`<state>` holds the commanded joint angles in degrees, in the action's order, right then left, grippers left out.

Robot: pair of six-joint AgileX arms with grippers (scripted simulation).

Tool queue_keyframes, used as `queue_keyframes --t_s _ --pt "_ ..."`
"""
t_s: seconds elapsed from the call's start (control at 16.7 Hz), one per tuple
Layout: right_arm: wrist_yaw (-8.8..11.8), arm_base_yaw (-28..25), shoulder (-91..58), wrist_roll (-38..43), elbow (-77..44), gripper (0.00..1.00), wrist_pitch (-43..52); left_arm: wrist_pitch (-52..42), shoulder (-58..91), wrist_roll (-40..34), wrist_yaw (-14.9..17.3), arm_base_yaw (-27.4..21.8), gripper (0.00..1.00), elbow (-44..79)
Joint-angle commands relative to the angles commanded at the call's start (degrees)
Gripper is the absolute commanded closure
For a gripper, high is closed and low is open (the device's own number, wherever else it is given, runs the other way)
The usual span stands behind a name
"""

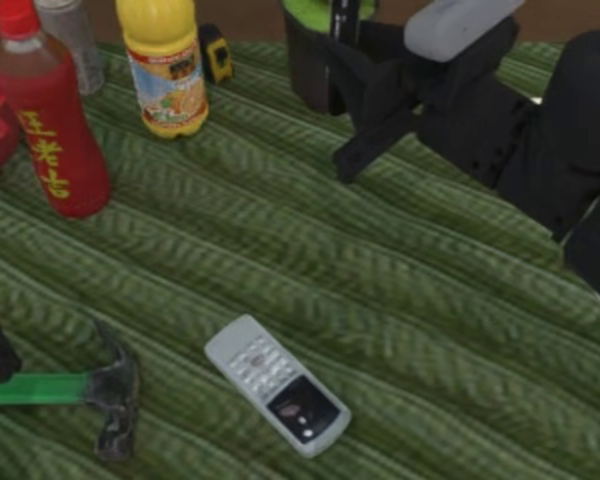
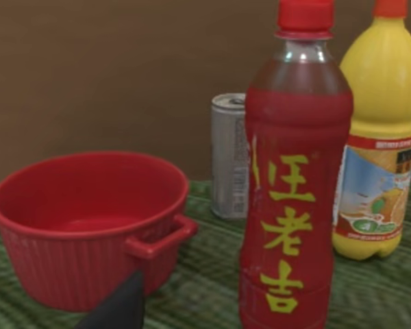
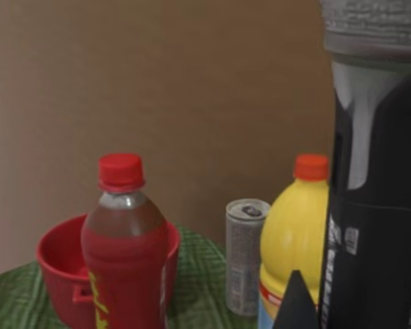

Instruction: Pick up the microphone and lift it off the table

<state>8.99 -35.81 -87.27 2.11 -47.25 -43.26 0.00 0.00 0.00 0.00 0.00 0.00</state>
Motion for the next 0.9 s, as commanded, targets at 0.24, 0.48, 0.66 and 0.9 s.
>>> queue_keyframes --t_s 0.24,0.48,0.66,0.9 --pt "-0.1 -0.1 0.1 0.0 0.1 1.0 0.0 0.0 0.0 0.0 0.0 0.0 0.0 0.0" --pt "-0.1 -0.1 0.1 0.0 0.1 1.0 0.0 1.6 3.8 0.3 2.9 -1.3 0.0 3.2" --pt "-0.1 -0.1 0.1 0.0 0.1 1.0 0.0 4.7 12.9 0.9 8.8 -3.7 0.0 9.8" --pt "-0.1 -0.1 0.1 0.0 0.1 1.0 0.0 9.7 31.2 2.0 19.0 -7.9 0.0 20.8"
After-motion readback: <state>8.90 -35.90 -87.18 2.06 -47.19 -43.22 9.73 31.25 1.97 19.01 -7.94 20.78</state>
